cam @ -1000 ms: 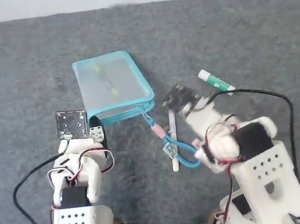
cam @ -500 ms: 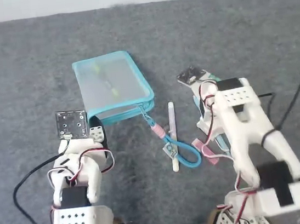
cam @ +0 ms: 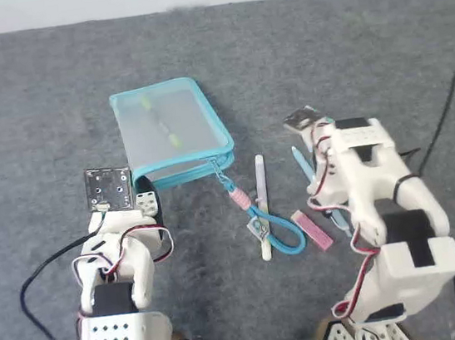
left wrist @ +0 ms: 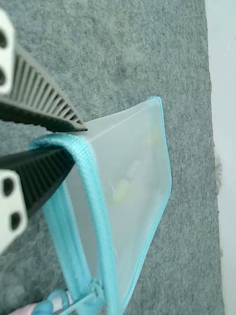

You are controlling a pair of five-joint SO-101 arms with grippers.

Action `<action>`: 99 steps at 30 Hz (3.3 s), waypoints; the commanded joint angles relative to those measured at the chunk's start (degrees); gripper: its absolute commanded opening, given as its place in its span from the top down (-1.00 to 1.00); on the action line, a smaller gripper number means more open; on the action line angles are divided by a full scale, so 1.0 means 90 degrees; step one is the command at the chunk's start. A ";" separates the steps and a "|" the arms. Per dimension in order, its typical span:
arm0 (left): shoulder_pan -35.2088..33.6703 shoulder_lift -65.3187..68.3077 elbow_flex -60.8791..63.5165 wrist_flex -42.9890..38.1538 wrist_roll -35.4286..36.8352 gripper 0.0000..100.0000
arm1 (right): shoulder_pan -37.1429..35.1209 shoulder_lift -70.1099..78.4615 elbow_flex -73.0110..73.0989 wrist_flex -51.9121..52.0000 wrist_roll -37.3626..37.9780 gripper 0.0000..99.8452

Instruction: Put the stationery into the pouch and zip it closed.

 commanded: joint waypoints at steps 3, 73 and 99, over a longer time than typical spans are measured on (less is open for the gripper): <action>0.0039 -0.0088 -0.0151 -0.0078 0.0078 0.97 | 0.0552 -0.0161 -0.0283 0.0239 0.0020 0.98; 0.0029 -0.0078 -0.0063 -0.0195 0.0088 0.97 | -0.3961 -0.2505 -0.2501 0.3932 -0.0420 0.99; 0.0039 -0.0088 -0.0063 -0.0195 0.0078 0.97 | -0.3922 0.1724 -0.8430 0.3932 -0.1934 0.98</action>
